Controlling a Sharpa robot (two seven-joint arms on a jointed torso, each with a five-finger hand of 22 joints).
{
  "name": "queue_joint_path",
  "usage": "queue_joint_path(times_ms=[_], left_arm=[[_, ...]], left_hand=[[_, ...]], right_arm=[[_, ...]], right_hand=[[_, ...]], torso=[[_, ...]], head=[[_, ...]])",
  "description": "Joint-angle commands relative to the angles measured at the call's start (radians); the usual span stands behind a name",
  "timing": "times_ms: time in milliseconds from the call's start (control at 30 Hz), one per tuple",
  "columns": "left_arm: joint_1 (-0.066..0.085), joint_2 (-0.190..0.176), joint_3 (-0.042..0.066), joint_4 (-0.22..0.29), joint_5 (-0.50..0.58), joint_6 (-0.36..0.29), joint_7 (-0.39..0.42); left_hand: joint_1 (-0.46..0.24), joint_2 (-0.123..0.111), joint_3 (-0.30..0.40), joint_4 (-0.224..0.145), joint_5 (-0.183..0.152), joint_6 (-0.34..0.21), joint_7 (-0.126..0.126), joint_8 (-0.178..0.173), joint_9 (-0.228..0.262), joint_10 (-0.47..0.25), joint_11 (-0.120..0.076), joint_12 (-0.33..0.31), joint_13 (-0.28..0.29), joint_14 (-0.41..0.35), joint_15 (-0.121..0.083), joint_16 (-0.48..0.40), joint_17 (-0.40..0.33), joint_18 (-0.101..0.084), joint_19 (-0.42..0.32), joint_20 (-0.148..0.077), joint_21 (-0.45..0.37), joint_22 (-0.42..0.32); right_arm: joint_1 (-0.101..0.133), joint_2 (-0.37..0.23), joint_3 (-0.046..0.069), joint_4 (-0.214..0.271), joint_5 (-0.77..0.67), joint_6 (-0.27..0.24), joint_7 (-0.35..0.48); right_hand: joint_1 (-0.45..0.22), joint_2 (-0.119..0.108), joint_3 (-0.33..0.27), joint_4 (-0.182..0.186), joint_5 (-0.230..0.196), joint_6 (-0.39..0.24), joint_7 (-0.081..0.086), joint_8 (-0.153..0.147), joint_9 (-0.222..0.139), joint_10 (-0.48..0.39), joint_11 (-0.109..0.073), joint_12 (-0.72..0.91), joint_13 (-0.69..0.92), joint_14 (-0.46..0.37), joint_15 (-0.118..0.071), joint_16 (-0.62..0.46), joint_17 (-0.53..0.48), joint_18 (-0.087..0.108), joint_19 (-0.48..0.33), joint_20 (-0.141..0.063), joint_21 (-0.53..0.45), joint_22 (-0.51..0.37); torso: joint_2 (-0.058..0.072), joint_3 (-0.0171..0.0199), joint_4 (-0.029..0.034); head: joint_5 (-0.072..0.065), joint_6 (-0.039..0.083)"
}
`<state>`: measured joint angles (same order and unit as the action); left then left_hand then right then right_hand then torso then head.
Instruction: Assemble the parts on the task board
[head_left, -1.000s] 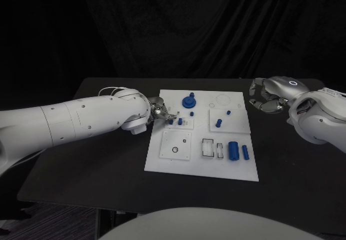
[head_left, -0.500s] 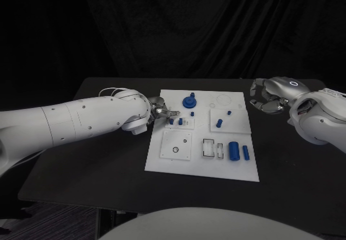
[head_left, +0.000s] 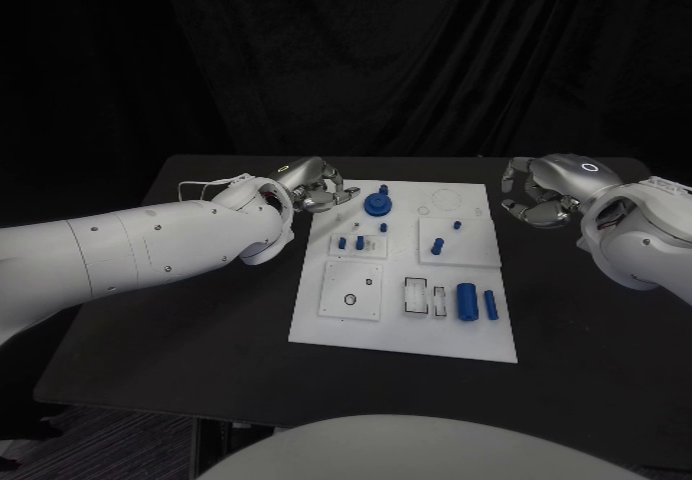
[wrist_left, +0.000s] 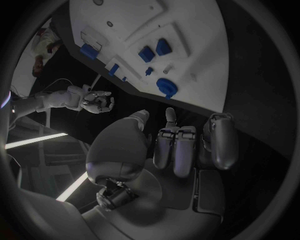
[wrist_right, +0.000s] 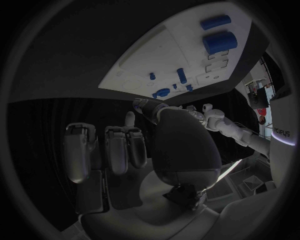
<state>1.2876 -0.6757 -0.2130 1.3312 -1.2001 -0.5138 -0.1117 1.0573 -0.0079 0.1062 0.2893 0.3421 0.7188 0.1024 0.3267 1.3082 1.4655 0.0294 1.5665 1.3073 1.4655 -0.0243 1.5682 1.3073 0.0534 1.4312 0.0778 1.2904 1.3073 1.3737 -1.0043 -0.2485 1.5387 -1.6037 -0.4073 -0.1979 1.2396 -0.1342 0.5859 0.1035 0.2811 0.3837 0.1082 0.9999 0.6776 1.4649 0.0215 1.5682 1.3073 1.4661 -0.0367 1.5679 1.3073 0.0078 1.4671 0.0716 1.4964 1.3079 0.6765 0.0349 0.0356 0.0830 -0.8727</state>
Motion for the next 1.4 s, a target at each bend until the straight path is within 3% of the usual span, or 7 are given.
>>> queue_joint_path(times_ms=[33,200,267,300,467,767,1400], left_arm=[[0.001,0.007,0.001,-0.001,-0.165,-0.175,0.149],[0.001,0.036,0.001,-0.023,-0.211,-0.081,0.213],[0.001,0.053,0.001,-0.038,-0.259,-0.018,0.222],[0.001,0.06,0.001,-0.044,-0.283,0.005,0.222],[0.001,0.098,0.001,-0.083,-0.362,0.114,0.223],[0.001,0.159,0.002,-0.143,-0.421,0.233,0.246],[0.002,0.198,0.002,-0.178,-0.453,0.281,0.272]], left_hand=[[0.078,-0.003,-0.002,-0.009,0.007,-0.084,0.02,0.002,0.021,0.005,0.015,-0.101,0.218,0.105,0.018,0.003,0.264,0.014,-0.029,0.017,-0.033,0.172],[0.327,-0.023,0.117,-0.065,0.013,-0.202,0.061,-0.065,-0.087,-0.736,0.061,-0.774,-0.068,-0.021,0.06,-0.048,0.178,0.043,-0.206,0.05,-0.19,0.122],[0.474,-0.055,0.235,-0.158,0.021,-0.225,0.071,-0.095,-0.135,-0.816,0.082,-0.872,-0.135,-0.169,0.078,-0.111,0.081,0.037,-0.203,0.057,-0.155,0.129],[0.497,-0.068,0.281,-0.18,-0.182,-0.226,0.086,-0.12,-0.186,-0.807,0.104,-0.957,-0.223,-0.138,0.106,-0.105,0.082,0.028,-0.178,0.071,-0.101,0.139],[0.531,-0.143,0.338,-0.275,-0.169,-0.099,-0.044,-0.228,-0.472,-0.886,0.081,-1.227,-0.565,-0.166,0.076,-0.168,-0.03,0.046,-0.196,0.073,-0.097,0.128],[0.537,-0.14,0.259,-0.317,-0.04,-0.014,-0.087,-0.263,-0.658,-0.901,0.066,-1.215,-0.71,-0.189,0.059,-0.214,-0.13,0.043,-0.164,0.051,-0.076,0.136],[0.484,-0.146,0.228,-0.281,-0.038,0.076,-0.069,-0.247,-0.728,-0.828,0.061,-1.104,-0.712,-0.174,0.057,-0.2,-0.143,0.04,-0.143,0.051,-0.078,0.138]], right_arm=[[-0.002,-0.001,0.001,0.002,0.005,-0.005,-0.009],[-0.002,0.002,0.001,0.0,0.013,-0.008,-0.003],[-0.002,0.003,0.001,0.0,0.014,-0.008,-0.001],[-0.002,0.004,0.001,0.0,0.014,-0.008,-0.001],[-0.002,0.009,0.001,-0.003,0.015,-0.007,0.0],[-0.003,0.019,0.001,-0.005,0.016,-0.011,0.002],[-0.002,0.016,0.001,0.0,0.016,-0.051,0.006]], right_hand=[[-0.002,0.001,-0.004,0.002,0.0,0.007,-0.002,-0.007,-0.002,0.106,-0.005,0.003,0.263,0.105,-0.008,0.003,0.263,0.014,0.055,-0.005,-0.006,0.234],[-0.003,0.001,-0.004,0.003,0.0,0.007,-0.002,-0.007,-0.002,0.106,-0.005,0.003,0.263,0.105,-0.008,0.003,0.263,0.015,0.054,-0.005,-0.008,0.233],[-0.004,0.001,-0.004,0.003,0.0,0.007,-0.002,-0.007,-0.002,0.106,-0.005,0.003,0.263,0.105,-0.007,0.003,0.263,0.015,0.053,-0.005,-0.009,0.232],[-0.004,0.001,-0.004,0.003,0.0,0.007,-0.002,-0.007,-0.002,0.106,-0.005,0.003,0.263,0.105,-0.007,0.003,0.263,0.015,0.053,-0.005,-0.009,0.232],[-0.004,0.001,-0.005,0.004,0.0,0.007,-0.002,-0.007,-0.002,0.106,-0.005,0.003,0.263,0.105,-0.007,0.003,0.263,0.016,0.052,-0.005,-0.011,0.232],[-0.003,0.0,-0.005,0.002,0.0,0.007,-0.002,-0.008,-0.002,0.106,-0.005,0.003,0.263,0.105,-0.007,0.003,0.263,0.016,0.053,-0.005,-0.01,0.232],[-0.004,-0.009,-0.01,-0.003,0.0,0.007,-0.002,-0.01,-0.004,0.106,-0.005,0.003,0.263,0.105,-0.007,0.003,0.263,0.015,0.054,-0.005,-0.009,0.233]], torso=[[0.0,-0.0004,-0.0007],[0.001,-0.0009,-0.0014],[0.0,-0.0007,-0.0008],[0.0,-0.0002,-0.0003],[0.001,0.0,-0.0017],[0.003,-0.0004,-0.0027],[0.011,0.0007,-0.0128]], head=[[0.0,0.0],[-0.002,0.0],[-0.004,0.0],[-0.005,0.0],[-0.009,0.0],[-0.024,0.0],[-0.024,0.0]])
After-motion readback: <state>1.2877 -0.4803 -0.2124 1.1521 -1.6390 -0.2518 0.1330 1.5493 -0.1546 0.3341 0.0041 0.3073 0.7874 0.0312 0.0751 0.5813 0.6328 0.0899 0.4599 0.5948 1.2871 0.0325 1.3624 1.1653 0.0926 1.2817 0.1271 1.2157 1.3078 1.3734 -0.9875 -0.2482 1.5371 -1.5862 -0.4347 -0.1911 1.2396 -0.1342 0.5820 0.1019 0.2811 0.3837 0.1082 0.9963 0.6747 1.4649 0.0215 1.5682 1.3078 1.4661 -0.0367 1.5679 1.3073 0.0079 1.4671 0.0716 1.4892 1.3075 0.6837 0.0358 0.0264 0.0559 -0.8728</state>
